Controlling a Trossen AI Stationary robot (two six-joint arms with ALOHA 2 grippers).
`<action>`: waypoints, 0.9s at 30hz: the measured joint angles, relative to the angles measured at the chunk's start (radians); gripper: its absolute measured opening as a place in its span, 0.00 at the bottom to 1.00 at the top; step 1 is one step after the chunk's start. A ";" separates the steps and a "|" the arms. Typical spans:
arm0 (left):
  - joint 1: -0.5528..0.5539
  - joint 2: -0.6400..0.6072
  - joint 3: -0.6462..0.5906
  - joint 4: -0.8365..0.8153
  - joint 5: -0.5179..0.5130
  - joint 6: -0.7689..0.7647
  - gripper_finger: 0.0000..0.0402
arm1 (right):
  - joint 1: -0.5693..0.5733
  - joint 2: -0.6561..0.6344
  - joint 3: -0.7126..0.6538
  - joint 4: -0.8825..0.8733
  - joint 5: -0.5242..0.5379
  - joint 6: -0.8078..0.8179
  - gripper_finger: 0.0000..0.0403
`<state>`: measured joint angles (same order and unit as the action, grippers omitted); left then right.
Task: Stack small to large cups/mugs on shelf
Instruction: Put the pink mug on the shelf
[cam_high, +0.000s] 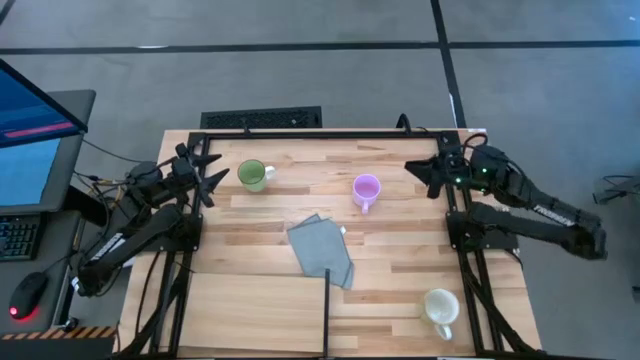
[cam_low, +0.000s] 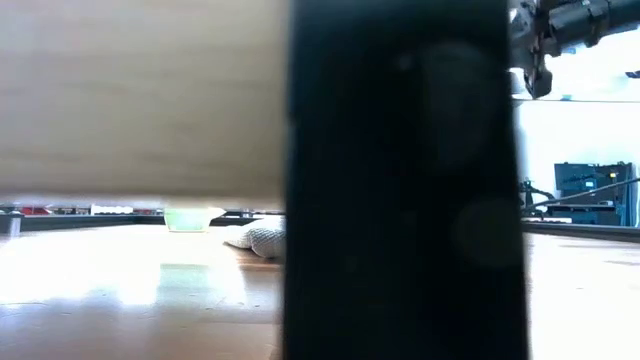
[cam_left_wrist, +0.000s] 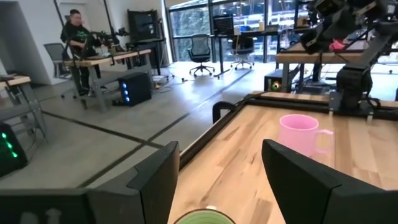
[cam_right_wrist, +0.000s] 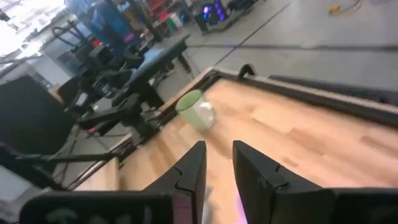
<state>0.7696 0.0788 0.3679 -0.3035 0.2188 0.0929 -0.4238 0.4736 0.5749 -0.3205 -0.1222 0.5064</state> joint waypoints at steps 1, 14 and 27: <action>0.000 0.000 0.000 0.000 0.000 0.000 0.55 | 0.035 0.024 0.025 -0.019 0.022 0.023 0.25; 0.000 0.000 -0.082 -0.001 -0.134 -0.005 0.55 | 0.465 0.440 0.415 -0.604 0.229 0.532 0.25; 0.000 -0.001 -0.145 -0.028 -0.424 0.001 0.55 | 0.677 0.752 0.700 -0.876 0.236 0.774 0.25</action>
<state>0.7700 0.0780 0.2234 -0.3312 -0.2049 0.0937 0.2529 1.2252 1.2749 -1.1968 0.1135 1.2801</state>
